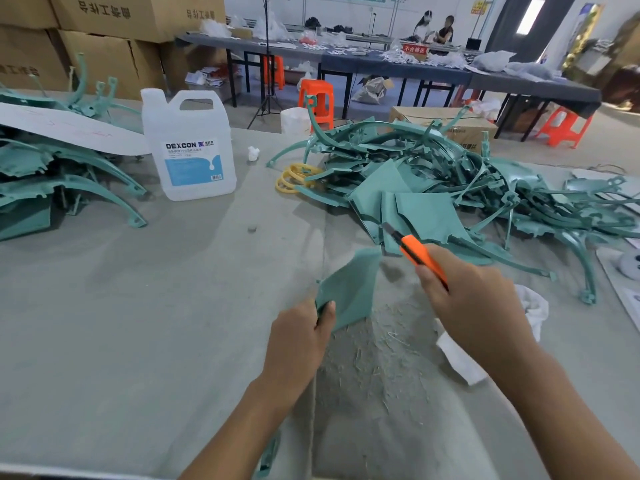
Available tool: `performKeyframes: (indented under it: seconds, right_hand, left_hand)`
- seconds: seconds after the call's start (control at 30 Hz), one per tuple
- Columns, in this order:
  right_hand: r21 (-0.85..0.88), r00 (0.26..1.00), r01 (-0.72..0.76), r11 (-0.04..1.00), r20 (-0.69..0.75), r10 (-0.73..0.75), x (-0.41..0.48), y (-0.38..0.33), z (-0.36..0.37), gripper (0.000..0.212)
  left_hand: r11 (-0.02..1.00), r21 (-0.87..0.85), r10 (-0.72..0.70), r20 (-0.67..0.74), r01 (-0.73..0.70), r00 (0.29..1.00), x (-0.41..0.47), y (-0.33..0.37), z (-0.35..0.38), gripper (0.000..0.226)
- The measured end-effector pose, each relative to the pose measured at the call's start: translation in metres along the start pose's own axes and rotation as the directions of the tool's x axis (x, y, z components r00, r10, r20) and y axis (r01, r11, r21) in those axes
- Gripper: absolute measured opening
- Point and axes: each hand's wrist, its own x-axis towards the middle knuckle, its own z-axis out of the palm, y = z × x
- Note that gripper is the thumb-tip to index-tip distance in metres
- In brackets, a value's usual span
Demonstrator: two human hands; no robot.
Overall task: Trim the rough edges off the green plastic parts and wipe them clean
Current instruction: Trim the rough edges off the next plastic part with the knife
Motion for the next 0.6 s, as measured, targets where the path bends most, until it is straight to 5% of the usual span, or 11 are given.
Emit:
performKeyframes:
  seconds: [0.13,0.27,0.5,0.6]
  right_hand:
    - [0.04,0.968,0.188,0.981,0.163,-0.192,-0.016,-0.031,-0.009,0.035]
    - [0.031,0.937,0.207,0.978,0.282,-0.208,-0.016,-0.041,0.006,0.029]
    - [-0.148,0.992,0.044,0.988,0.121,-0.026,0.018,-0.007,-0.008,0.037]
    - [-0.008,0.984,0.164,0.986,0.068,-0.163,0.003,-0.016,-0.009,0.033]
  left_hand:
    - [1.0,0.009,0.002,-0.045,-0.002,0.999,0.001,0.001,0.0,0.039]
    - [1.0,0.028,-0.002,-0.012,0.002,1.0,-0.003,0.002,-0.001,0.04]
    - [1.0,-0.006,0.005,0.0,-0.005,1.0,-0.004,0.004,-0.003,0.044]
    - [1.0,0.022,0.01,-0.023,-0.009,1.0,-0.003,0.004,-0.003,0.041]
